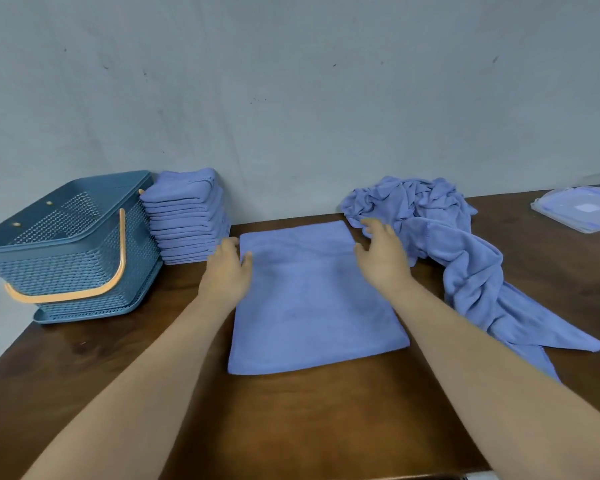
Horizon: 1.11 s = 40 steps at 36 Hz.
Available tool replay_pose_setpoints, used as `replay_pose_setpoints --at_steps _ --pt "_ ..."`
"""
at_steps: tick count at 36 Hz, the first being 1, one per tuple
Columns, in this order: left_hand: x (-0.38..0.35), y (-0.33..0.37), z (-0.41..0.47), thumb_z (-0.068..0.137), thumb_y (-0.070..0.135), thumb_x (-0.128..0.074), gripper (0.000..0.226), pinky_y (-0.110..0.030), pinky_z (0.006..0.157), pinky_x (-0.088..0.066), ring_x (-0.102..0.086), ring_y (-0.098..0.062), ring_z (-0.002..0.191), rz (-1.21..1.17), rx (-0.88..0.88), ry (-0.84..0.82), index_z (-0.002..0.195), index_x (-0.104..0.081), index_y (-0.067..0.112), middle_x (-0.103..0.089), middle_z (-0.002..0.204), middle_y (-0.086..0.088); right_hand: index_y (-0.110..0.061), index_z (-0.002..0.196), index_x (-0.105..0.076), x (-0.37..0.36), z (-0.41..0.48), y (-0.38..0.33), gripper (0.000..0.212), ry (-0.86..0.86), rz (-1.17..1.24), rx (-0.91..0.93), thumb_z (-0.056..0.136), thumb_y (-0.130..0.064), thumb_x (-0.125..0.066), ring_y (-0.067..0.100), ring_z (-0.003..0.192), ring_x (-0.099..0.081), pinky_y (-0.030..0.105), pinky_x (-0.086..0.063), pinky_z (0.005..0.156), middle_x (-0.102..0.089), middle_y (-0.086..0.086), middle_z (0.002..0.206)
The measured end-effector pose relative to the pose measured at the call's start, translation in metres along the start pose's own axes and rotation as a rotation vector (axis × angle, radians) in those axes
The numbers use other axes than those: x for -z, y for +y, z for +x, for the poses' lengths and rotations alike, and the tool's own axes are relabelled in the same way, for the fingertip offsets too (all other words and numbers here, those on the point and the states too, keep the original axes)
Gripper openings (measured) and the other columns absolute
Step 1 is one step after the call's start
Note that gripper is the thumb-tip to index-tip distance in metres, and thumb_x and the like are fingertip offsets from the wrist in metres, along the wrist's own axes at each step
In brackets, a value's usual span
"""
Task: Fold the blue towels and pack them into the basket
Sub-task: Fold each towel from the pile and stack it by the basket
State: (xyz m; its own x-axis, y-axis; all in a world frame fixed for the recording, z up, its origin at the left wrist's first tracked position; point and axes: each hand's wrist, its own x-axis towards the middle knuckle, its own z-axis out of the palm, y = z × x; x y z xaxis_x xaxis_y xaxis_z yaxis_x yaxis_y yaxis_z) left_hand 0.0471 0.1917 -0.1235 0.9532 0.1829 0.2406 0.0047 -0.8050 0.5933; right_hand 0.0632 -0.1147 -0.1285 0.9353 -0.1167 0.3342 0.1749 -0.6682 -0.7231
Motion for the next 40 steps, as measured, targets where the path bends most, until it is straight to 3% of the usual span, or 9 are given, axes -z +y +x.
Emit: replay_pose_setpoints --at_steps 3,6,9,11,14,34,36,38,40 --pt "-0.021 0.006 -0.009 0.109 0.042 -0.05 0.046 -0.05 0.112 -0.043 -0.048 -0.031 0.139 0.131 -0.163 -0.083 0.149 -0.05 0.019 -0.054 0.151 -0.004 -0.02 0.144 -0.057 -0.023 -0.004 -0.009 0.048 -0.122 -0.099 0.167 0.097 -0.012 -0.063 0.032 0.127 -0.055 0.048 -0.05 0.1 -0.056 0.007 0.142" --pt "-0.041 0.006 -0.018 0.109 0.052 -0.047 0.053 -0.046 0.122 -0.031 -0.036 -0.023 0.152 0.25 -0.288 -0.236 0.155 -0.047 0.025 -0.046 0.161 0.003 -0.028 0.148 -0.054 -0.042 -0.007 -0.01 0.045 -0.337 -0.251 0.248 0.104 -0.03 -0.058 0.028 0.138 -0.048 0.048 -0.045 0.109 -0.051 0.001 0.153" --pt "-0.055 -0.003 -0.026 0.107 0.069 -0.031 0.069 -0.048 0.132 -0.008 -0.005 -0.017 0.164 0.323 -0.272 -0.392 0.167 -0.024 0.036 -0.016 0.177 0.01 -0.041 0.165 -0.026 -0.053 -0.013 0.006 0.058 -0.592 -0.484 0.238 0.11 -0.058 -0.034 0.024 0.161 -0.015 0.052 -0.017 0.128 -0.017 -0.006 0.175" --pt "-0.059 -0.011 -0.03 0.104 0.075 -0.022 0.075 -0.049 0.133 0.001 0.007 -0.014 0.164 0.357 -0.251 -0.433 0.17 -0.011 0.041 0.0 0.178 0.014 -0.044 0.168 -0.005 -0.055 -0.018 0.017 0.067 -0.666 -0.541 0.232 0.107 -0.069 -0.018 0.019 0.163 0.007 0.054 0.0 0.13 0.006 -0.013 0.177" --pt "-0.059 -0.016 -0.041 0.102 0.078 -0.016 0.077 -0.048 0.133 0.004 0.011 -0.012 0.164 0.398 -0.267 -0.434 0.17 -0.003 0.043 0.007 0.178 0.015 -0.047 0.166 0.006 -0.054 -0.03 0.021 0.071 -0.671 -0.553 0.222 0.102 -0.075 -0.011 0.016 0.162 0.018 0.053 0.007 0.13 0.017 -0.016 0.175" --pt "-0.027 -0.02 -0.173 0.097 0.085 -0.01 0.081 -0.041 0.133 0.005 0.02 -0.005 0.16 0.384 -0.352 -0.357 0.168 0.0 0.047 0.014 0.175 0.023 -0.044 0.166 0.008 -0.007 -0.168 -0.006 0.071 -0.596 -0.577 0.214 0.103 -0.071 -0.01 0.014 0.16 0.022 0.049 0.005 0.131 0.02 -0.015 0.174" --pt "-0.022 -0.015 -0.167 0.097 0.083 -0.017 0.079 -0.037 0.133 -0.002 0.005 -0.005 0.162 0.37 -0.345 -0.338 0.167 -0.017 0.047 -0.002 0.175 0.024 -0.042 0.167 -0.003 -0.004 -0.164 -0.012 0.072 -0.594 -0.611 0.231 0.102 -0.071 -0.012 0.017 0.163 0.008 0.049 -0.005 0.13 0.008 -0.011 0.177" --pt "-0.018 -0.007 -0.152 0.099 0.078 -0.024 0.07 -0.032 0.129 -0.013 -0.018 -0.005 0.159 0.357 -0.362 -0.255 0.158 -0.039 0.044 -0.028 0.169 0.022 -0.041 0.163 -0.027 -0.002 -0.15 -0.02 0.073 -0.531 -0.637 0.286 0.099 -0.073 -0.013 0.019 0.16 -0.017 0.047 -0.021 0.125 -0.019 -0.009 0.174" --pt "-0.02 -0.001 -0.129 0.105 0.066 -0.032 0.059 -0.032 0.126 -0.018 -0.026 -0.008 0.157 0.321 -0.392 -0.223 0.155 -0.047 0.04 -0.037 0.166 0.019 -0.041 0.157 -0.04 -0.004 -0.125 -0.026 0.068 -0.482 -0.608 0.381 0.1 -0.07 -0.015 0.015 0.154 -0.03 0.043 -0.029 0.121 -0.036 -0.012 0.167"
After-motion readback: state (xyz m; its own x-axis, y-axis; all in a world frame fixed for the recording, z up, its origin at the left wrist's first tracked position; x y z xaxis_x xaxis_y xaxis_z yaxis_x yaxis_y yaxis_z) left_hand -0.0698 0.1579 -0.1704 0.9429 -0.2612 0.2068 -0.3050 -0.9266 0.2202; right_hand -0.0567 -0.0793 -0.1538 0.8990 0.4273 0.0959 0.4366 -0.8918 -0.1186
